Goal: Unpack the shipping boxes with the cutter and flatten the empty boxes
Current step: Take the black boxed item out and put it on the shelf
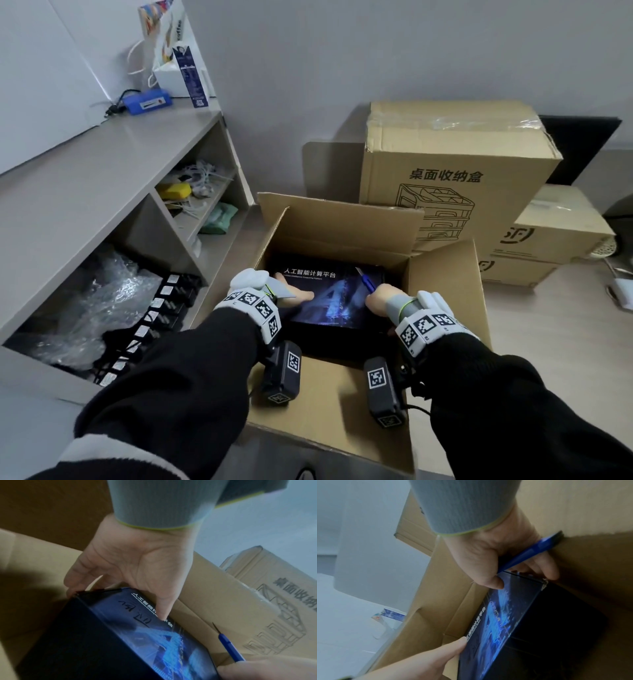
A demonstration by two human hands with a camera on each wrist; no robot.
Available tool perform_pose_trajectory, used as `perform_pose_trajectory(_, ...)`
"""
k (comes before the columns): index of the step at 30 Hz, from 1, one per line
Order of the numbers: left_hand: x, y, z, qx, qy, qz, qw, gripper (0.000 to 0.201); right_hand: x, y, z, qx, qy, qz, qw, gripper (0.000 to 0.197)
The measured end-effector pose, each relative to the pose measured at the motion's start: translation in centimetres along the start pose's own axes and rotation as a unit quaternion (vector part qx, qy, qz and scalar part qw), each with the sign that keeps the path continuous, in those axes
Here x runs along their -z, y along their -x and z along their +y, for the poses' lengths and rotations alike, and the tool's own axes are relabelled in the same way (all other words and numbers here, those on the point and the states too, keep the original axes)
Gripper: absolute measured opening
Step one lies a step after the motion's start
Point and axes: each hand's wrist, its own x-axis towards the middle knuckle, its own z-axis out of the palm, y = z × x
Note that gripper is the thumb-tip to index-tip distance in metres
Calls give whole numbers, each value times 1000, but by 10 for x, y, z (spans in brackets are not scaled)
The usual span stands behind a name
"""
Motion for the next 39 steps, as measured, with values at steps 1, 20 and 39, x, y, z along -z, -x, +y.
perform_pose_trajectory(1, 6, 12, 1, 0, -5, 0, 1000, 121, 4, 3, -1, 6, 10, 4, 1000, 32)
perform_pose_trajectory(20, 160, 183, -20, -189, 125, 312, 923, 52, 134, 124, -4, 195, 17, 279, 940, 15)
perform_pose_trajectory(39, 255, 169, -149, -170, 241, 444, 846, 45, 104, 116, -183, 316, -172, 297, 885, 25)
